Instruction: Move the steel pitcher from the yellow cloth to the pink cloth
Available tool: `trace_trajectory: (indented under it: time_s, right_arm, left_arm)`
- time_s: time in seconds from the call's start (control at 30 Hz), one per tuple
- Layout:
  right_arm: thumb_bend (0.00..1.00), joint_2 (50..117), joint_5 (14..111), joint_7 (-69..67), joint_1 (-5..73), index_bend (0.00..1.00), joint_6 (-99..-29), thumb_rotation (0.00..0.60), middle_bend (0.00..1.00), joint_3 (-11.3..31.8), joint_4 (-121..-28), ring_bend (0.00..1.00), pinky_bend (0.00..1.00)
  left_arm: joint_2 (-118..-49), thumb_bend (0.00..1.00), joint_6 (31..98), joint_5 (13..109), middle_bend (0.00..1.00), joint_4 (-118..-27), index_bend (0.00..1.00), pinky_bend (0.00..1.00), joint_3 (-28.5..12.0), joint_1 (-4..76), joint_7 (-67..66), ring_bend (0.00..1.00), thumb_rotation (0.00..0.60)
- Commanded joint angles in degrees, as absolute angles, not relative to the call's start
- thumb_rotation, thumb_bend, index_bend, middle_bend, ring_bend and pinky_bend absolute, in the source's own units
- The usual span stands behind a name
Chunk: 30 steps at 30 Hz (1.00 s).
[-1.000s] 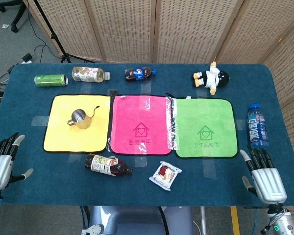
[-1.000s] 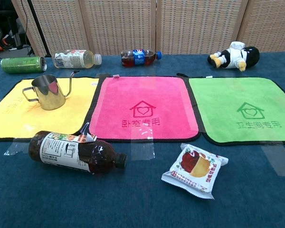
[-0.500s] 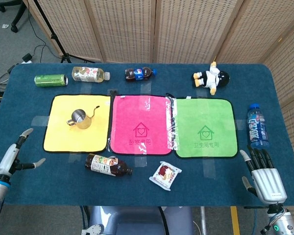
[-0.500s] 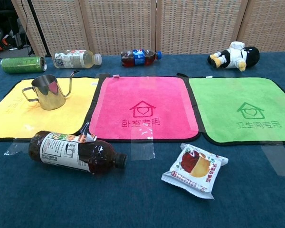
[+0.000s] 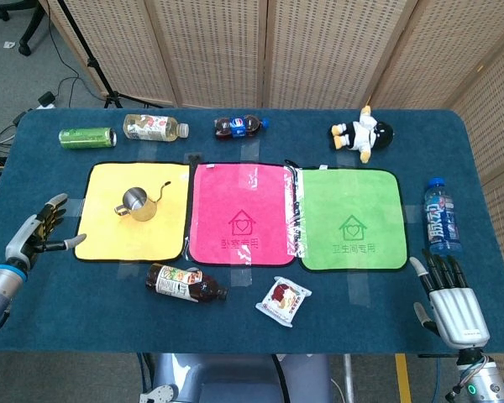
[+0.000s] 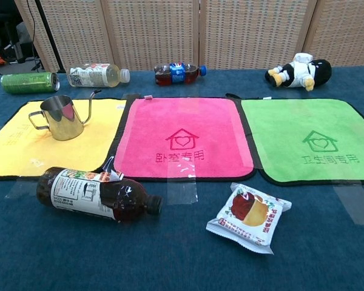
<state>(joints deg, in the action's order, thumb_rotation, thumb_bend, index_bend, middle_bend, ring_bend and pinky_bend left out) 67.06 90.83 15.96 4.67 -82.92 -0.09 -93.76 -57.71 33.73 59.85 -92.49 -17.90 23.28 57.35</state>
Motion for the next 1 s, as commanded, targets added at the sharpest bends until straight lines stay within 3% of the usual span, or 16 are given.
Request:
trace_trajectory:
  time_s: [0.03, 0.43, 1.0]
  right_arm:
    - [0.41, 67.18, 90.59, 16.08, 4.78, 0.0, -82.68, 0.6, 0.0, -0.02, -93.64, 0.0, 0.0]
    - [0.41, 67.87, 87.56, 15.9, 5.82, 0.0, -80.16, 0.6, 0.0, 0.92, -92.4, 0.0, 0.0]
    - [0.41, 68.27, 87.31, 16.0, 6.18, 0.0, -79.73, 0.6, 0.0, 0.77, -91.95, 0.0, 0.0]
  left_arm:
    - [-58.41, 0.22, 30.72, 57.88, 0.0, -91.42, 0.0, 0.0, -19.69, 25.05, 59.25, 0.0, 0.6]
    - [-63.43, 0.22, 22.79, 51.42, 0.0, -85.61, 0.0, 0.0, -21.17, 30.87, 57.37, 0.0, 0.6]
    - [-67.62, 0.23, 19.84, 42.82, 0.0, -83.0, 0.0, 0.0, -21.06, 35.12, 52.55, 0.0, 0.6]
